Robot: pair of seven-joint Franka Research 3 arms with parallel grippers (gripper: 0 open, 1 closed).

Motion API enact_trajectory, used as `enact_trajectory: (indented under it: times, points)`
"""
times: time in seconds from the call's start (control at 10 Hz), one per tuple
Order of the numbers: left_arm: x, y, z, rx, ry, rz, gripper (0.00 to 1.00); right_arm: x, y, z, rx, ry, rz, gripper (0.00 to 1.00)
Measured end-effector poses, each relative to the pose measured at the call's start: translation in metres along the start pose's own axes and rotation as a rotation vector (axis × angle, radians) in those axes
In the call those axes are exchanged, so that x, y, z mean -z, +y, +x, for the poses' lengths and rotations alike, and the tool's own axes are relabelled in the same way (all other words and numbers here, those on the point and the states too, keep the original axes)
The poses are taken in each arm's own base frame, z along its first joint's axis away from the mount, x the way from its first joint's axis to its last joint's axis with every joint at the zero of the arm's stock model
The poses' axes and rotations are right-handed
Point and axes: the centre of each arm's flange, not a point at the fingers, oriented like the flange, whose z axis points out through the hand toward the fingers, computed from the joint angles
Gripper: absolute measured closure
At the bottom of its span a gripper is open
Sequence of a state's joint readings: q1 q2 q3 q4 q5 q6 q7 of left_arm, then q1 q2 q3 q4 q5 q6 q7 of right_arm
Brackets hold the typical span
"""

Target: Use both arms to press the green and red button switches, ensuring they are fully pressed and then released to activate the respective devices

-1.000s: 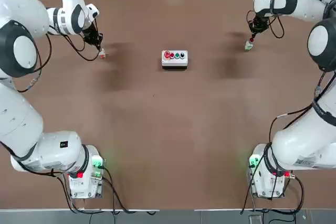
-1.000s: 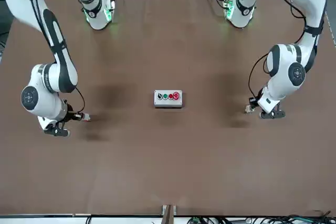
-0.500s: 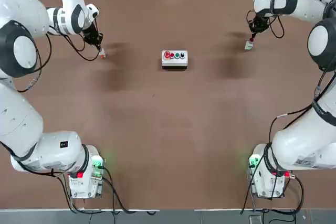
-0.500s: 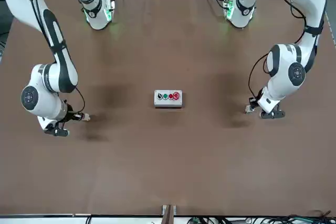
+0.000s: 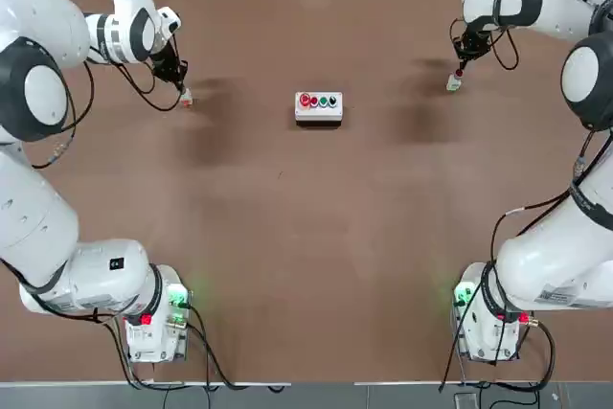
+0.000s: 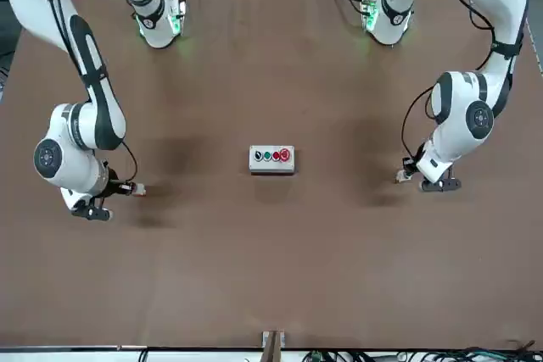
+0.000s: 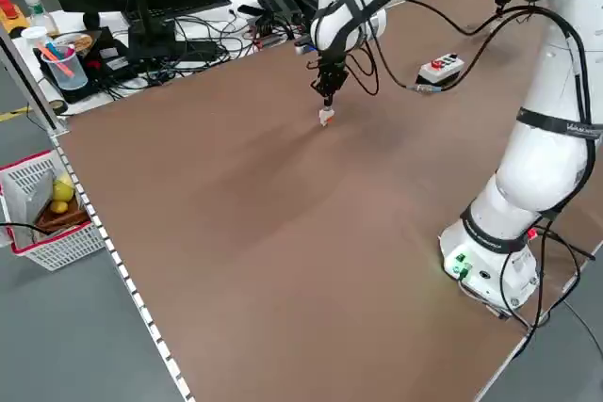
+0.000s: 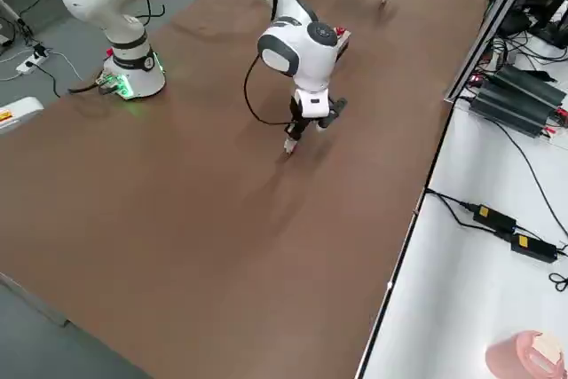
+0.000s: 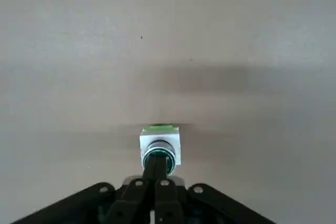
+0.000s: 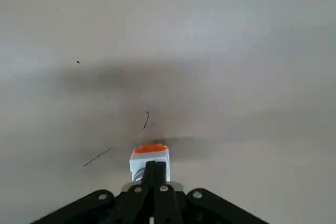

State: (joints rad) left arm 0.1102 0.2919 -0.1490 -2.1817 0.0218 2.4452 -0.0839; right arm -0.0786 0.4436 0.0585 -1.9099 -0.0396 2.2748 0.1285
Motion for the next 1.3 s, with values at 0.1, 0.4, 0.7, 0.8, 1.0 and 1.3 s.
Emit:
enact_trajectory:
  times: [0.1,0.4,0.7,0.8,1.0,1.3]
  points:
    - [0.0,0.0,0.0,0.0,-0.001,0.0,0.99,0.001,0.0,0.001,0.0,0.002,0.0,0.99]
    - [0.002,0.0,0.0,0.0,0.002,0.0,0.99,0.007,0.0,0.003,-0.001,-0.015,-0.003,0.99]
    - [0.005,0.0,0.002,0.0,-0.016,0.002,0.99,0.016,0.0,0.007,-0.002,-0.023,-0.004,0.99]
    - [0.007,0.0,0.003,0.0,-0.027,0.003,0.99,0.019,0.0,0.007,-0.003,-0.032,-0.005,0.99]
    - [0.009,0.0,0.003,0.0,-0.034,0.004,0.99,0.03,-0.002,0.011,-0.013,-0.047,0.002,0.93]
    - [0.018,0.0,0.004,0.0,-0.02,0.006,0.99,0.045,-0.003,0.015,-0.028,-0.027,0.01,0.63]
